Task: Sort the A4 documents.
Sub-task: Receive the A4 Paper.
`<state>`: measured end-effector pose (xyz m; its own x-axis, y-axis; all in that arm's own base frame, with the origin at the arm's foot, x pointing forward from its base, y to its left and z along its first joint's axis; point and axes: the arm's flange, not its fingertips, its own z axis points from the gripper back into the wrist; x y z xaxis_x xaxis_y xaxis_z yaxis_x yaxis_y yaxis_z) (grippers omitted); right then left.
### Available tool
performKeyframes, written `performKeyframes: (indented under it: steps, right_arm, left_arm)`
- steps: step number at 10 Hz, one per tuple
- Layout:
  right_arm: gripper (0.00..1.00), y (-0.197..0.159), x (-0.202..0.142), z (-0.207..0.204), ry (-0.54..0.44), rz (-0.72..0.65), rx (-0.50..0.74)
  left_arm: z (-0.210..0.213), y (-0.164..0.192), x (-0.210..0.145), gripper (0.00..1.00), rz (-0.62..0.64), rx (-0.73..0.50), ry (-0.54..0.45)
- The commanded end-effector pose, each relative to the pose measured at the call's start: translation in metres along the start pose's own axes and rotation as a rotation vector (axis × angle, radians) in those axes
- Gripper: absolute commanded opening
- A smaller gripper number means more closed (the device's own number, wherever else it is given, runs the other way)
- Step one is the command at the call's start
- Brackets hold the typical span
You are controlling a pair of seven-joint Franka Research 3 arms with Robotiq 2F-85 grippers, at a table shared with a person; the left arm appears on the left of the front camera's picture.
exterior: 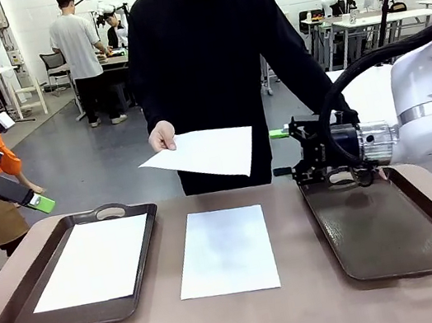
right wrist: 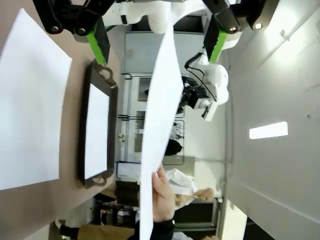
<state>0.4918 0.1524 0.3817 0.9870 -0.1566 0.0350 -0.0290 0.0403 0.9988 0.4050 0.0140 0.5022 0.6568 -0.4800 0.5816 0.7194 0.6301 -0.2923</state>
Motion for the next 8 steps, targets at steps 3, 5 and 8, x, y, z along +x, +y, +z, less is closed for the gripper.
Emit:
performKeyframes:
  steps: [3,5,8]
  right_arm:
    - [1.0,-0.001,0.013,-0.038,-0.018,-0.075,0.059]
    - [1.0,-0.008,0.019,-0.051,-0.027,-0.102,0.047]
    - [1.0,-0.016,0.025,-0.066,-0.027,-0.15,0.07]
  left_arm:
    - [0.001,0.0,0.001,1.0,-0.005,0.001,0.0]
    - [0.001,0.0,0.001,1.0,-0.005,0.001,0.0]
    - [0.001,0.0,0.001,1.0,-0.005,0.001,0.0]
